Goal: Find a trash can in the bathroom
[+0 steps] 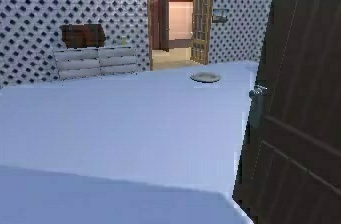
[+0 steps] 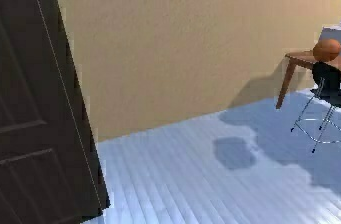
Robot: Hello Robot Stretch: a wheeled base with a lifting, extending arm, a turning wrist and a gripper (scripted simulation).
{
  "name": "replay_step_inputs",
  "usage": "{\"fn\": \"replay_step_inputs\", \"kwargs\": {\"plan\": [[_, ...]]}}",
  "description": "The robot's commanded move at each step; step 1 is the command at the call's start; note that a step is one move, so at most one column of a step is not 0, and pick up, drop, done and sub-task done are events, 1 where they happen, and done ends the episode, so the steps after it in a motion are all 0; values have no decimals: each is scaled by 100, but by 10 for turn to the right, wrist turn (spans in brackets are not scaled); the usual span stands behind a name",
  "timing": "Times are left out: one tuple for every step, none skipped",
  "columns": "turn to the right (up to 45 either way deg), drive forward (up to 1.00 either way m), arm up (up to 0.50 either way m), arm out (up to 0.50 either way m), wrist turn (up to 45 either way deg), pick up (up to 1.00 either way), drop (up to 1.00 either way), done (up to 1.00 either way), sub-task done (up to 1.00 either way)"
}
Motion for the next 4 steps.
{"fn": "replay_step_inputs", "kwargs": {"plan": [[0, 100, 0, 0, 0, 0, 0, 0, 0], [0, 30, 0, 0, 0, 0, 0, 0, 0], [0, 100, 0, 0, 0, 0, 0, 0, 0], [-30, 0, 0, 0, 0, 0, 0, 0, 0]]}}
